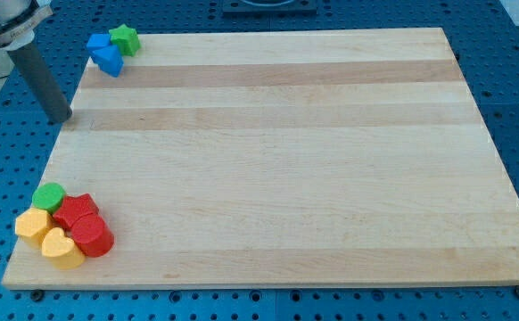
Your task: Slide the blue cube into the green star
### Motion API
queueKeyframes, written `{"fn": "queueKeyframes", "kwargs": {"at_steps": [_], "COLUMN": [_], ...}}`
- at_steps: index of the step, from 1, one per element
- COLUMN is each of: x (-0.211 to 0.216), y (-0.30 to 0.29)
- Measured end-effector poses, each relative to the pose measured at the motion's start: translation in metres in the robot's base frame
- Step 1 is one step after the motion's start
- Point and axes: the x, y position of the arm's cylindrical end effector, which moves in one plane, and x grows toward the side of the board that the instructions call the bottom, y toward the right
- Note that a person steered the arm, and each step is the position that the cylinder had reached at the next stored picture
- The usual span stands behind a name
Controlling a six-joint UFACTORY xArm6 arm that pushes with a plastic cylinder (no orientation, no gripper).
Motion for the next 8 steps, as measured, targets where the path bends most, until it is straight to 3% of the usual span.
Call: {"fn": "queueKeyframes", "kwargs": {"at_steps": [1,2,6,8], "x": [0.000,-0.054,-0.160,-0.157], "y": [0.000,0.000,0.000,0.000]}}
